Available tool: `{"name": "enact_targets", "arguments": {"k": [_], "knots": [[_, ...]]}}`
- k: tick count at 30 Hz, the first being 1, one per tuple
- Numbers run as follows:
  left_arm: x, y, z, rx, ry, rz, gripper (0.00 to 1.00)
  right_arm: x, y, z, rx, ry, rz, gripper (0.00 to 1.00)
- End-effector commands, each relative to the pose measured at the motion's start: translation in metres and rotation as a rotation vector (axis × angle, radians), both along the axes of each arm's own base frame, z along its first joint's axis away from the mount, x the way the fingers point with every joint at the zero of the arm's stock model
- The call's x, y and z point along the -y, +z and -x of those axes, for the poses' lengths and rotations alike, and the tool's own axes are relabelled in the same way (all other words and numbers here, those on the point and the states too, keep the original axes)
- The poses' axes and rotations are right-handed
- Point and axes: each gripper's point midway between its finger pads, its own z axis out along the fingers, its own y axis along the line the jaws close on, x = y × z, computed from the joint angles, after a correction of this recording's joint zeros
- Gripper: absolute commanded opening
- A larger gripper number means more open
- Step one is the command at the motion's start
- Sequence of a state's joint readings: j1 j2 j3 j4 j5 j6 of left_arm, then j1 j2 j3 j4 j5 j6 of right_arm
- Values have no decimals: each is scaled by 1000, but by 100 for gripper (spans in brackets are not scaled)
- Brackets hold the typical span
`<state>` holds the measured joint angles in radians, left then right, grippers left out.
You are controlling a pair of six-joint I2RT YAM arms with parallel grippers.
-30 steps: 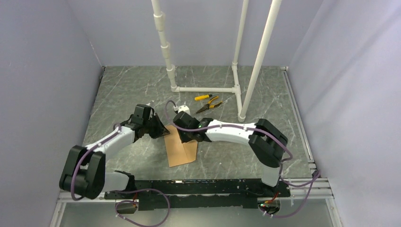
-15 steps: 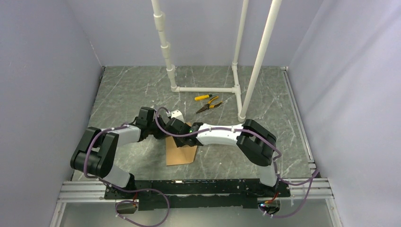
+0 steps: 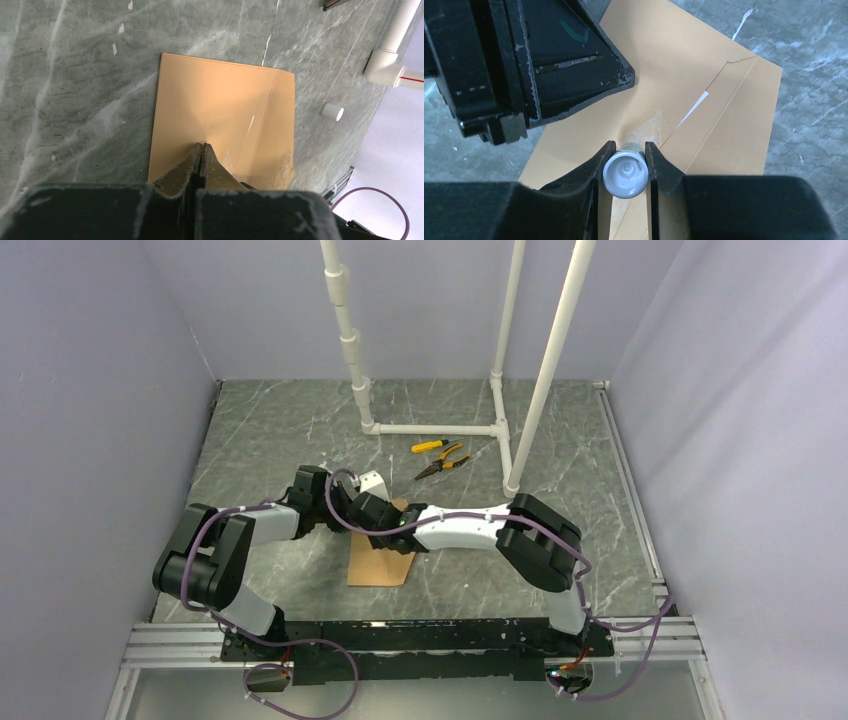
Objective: Place the letter into the envelope and seal it
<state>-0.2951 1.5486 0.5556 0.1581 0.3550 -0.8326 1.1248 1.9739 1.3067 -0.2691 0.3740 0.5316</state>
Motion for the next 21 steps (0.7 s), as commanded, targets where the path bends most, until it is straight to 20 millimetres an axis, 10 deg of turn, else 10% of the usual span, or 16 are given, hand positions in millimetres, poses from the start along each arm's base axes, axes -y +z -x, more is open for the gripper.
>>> {"name": "enact_targets", "arguments": {"k": [1, 13, 21], "knots": [[-32, -53, 42, -189, 18, -180, 2, 8, -5, 5, 57, 45, 27, 0], [-29, -55, 41, -201, -2, -176, 2, 5, -14, 57, 36, 122, -22, 0], [-29, -52, 39, -200, -45, -189, 3, 15, -8, 27, 67, 23, -19, 0]]}}
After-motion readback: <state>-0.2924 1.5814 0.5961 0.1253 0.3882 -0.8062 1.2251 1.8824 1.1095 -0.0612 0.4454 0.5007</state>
